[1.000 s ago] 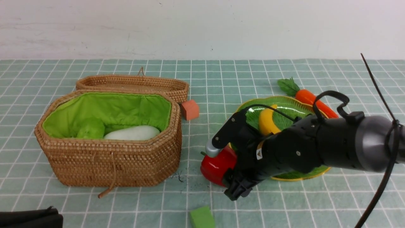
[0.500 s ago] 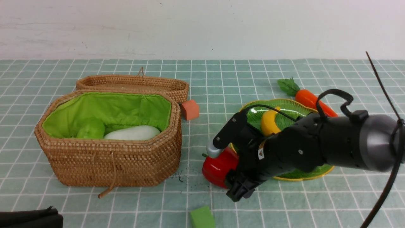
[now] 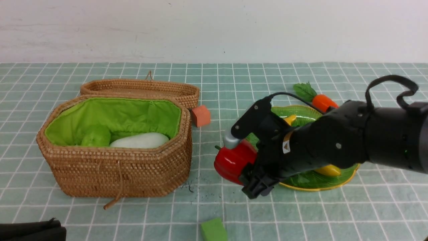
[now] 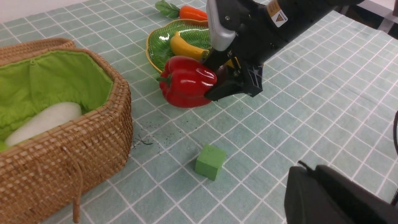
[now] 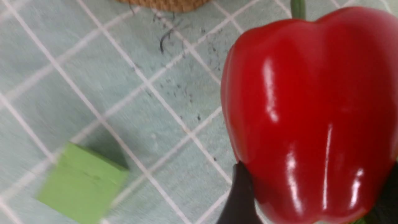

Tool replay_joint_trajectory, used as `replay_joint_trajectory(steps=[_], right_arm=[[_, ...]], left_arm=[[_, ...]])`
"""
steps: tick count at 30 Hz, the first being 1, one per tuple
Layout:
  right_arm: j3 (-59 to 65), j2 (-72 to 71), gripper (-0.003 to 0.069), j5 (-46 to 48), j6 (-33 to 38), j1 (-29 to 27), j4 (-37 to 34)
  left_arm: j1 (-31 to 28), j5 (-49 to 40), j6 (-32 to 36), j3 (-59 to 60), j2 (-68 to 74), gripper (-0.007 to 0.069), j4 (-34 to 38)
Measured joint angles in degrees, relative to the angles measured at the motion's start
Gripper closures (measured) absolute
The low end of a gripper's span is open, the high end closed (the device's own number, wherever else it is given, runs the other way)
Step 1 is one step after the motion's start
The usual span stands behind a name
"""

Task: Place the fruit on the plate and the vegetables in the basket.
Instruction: Grab a mountain bell pepper with your right arm and put it into the left basket

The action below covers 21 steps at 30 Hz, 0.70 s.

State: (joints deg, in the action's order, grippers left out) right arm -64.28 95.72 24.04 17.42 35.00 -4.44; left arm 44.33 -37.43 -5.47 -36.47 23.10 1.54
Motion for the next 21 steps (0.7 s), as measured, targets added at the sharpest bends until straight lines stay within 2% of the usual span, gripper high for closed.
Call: replay_joint_trajectory(steps=[4,8,11,14,17,21], right_arm=[[-7.81,-3.77,0.0146,7.33,-5.65,0.07,-0.78],[-18.88,-5.26,0.0146,16.59,-6.86,0.22,-3.06],[-24.4,-3.56,0.0146,17.83,-2.99,1.16,-7.73],[-30.19,1.06,0.0146,16.75,4.2,2.88,-14.2],[-36.72,7.59,0.0146,15.83,11.62,4.69,-20.6],[-42.78,15.56,0.0146,14.29,17.29,5.66,-24.78]], left_arm=[[0.0,0.07,-5.81,0.0,0.0,0.0596,-5.34],[0.0,0.05,-17.42,0.0,0.0,0.0596,-16.19],[0.0,-1.08,-27.18,0.0,0.0,0.0596,-23.96],[0.0,-3.76,-35.15,0.0,0.0,0.0596,-30.43],[0.0,-5.16,-39.39,0.0,0.0,0.0596,-34.11],[0.0,-5.21,-40.58,0.0,0.0,0.0594,-34.3]])
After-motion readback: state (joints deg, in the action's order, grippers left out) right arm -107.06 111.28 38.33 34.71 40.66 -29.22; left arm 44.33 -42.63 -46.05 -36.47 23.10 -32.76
